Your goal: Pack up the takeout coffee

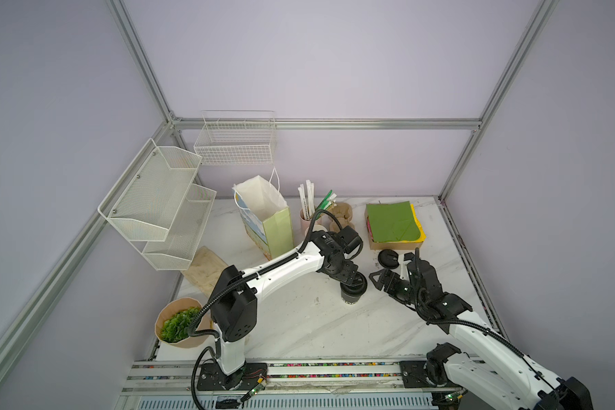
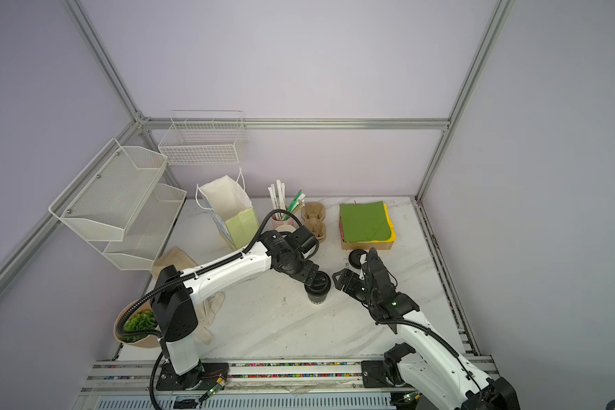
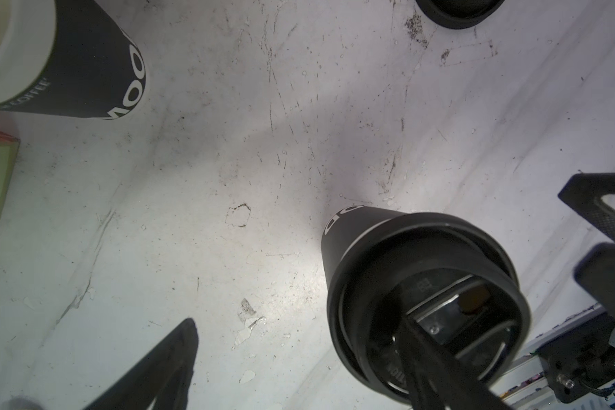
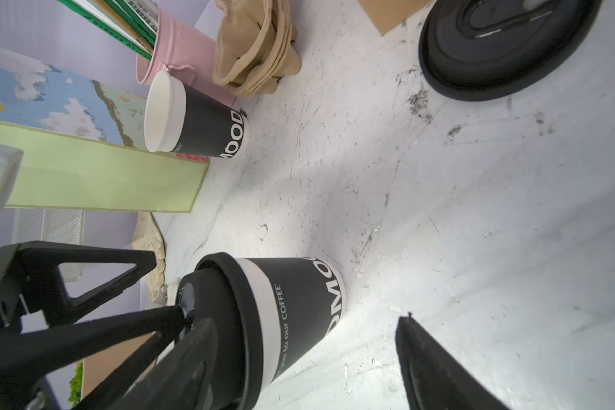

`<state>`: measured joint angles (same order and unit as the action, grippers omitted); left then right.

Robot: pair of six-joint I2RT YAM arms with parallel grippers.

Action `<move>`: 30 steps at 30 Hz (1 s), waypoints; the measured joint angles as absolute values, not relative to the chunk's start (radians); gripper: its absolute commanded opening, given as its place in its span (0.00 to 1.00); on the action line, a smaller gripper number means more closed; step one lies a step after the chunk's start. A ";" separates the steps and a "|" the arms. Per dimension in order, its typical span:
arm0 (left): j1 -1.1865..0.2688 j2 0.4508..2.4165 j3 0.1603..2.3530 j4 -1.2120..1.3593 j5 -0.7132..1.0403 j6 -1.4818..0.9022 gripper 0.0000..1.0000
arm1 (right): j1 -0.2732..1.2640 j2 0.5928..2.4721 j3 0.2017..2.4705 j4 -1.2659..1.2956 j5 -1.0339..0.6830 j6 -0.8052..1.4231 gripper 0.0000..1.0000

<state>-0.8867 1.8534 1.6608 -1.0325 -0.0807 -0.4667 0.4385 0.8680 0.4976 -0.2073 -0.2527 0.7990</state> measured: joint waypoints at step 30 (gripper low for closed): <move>-0.898 1.851 1.637 -1.002 -0.072 -0.471 0.87 | 0.430 0.949 0.368 0.052 -0.320 0.811 0.80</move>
<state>-0.8982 1.8507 1.6371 -1.0016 -0.0723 -0.4706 0.4297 0.9493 0.3683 0.0521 -0.3199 0.8112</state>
